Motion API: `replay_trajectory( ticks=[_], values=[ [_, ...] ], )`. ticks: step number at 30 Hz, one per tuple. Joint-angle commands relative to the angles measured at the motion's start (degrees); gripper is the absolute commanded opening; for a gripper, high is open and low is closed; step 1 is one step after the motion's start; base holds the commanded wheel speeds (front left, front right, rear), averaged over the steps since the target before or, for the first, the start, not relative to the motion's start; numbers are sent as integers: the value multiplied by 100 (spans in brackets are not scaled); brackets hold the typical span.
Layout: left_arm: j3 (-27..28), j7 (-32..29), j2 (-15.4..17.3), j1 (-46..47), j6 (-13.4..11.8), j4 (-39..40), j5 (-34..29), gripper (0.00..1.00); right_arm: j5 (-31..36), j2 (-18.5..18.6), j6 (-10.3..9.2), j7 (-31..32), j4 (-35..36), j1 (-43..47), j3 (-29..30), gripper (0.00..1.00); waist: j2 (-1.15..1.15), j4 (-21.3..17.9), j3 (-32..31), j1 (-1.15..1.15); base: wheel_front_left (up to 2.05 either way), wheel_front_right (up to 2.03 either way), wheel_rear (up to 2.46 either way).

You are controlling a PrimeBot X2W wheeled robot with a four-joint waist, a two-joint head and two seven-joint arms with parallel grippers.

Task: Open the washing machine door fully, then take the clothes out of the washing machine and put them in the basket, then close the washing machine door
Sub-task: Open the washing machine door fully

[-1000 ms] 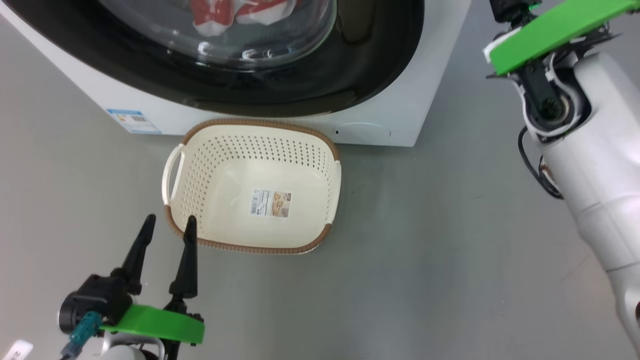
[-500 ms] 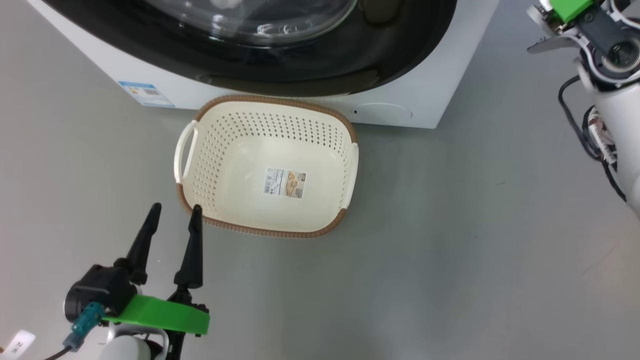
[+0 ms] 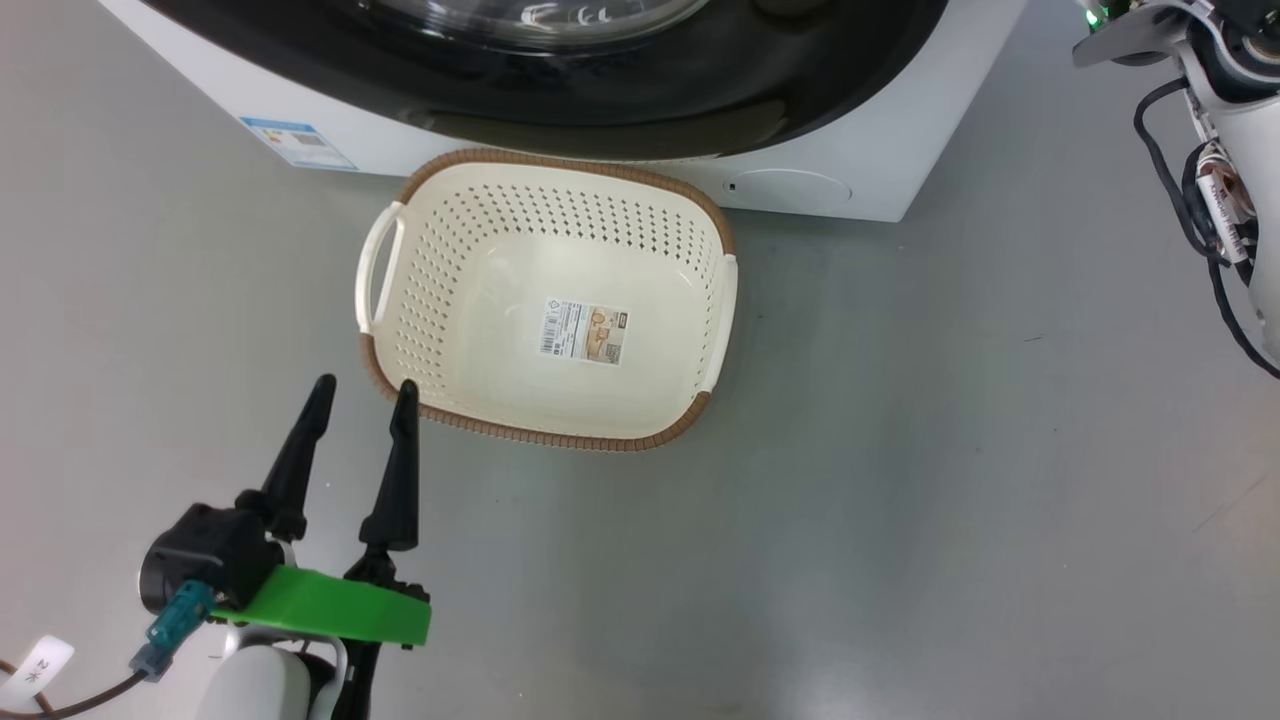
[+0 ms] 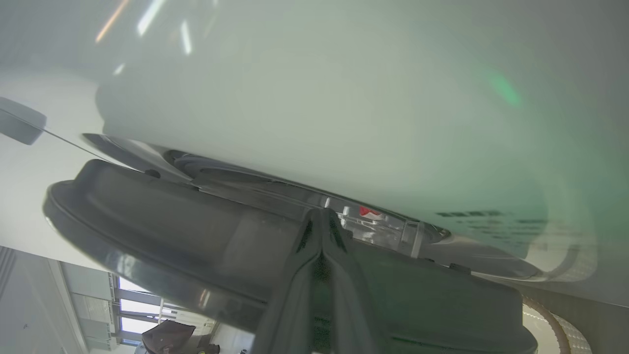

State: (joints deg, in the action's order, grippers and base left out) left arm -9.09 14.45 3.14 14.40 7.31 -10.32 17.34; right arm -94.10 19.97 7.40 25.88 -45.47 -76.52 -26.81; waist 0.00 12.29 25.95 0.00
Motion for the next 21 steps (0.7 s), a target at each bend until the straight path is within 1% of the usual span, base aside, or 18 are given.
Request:
replay_trajectory(
  ticks=[1, 10, 21],
  values=[
    [174, 55, 95, 64, 18, 151, 41, 100, -69, -138, 9, 124, 77, -98, 10, 0, 0, 28, 29, 0, 0, 0, 0],
    [152, 55, 71, 76, 18, 128, 56, 100, -132, -223, 9, 446, -3, -20, -5, 0, 0, 65, 13, 0, 0, 0, 0],
    [181, 55, 24, -139, 18, 68, 11, 100, -1, -320, 9, 645, 436, 811, -194, 0, 0, -56, -371, 0, 0, 0, 0]
  ],
)
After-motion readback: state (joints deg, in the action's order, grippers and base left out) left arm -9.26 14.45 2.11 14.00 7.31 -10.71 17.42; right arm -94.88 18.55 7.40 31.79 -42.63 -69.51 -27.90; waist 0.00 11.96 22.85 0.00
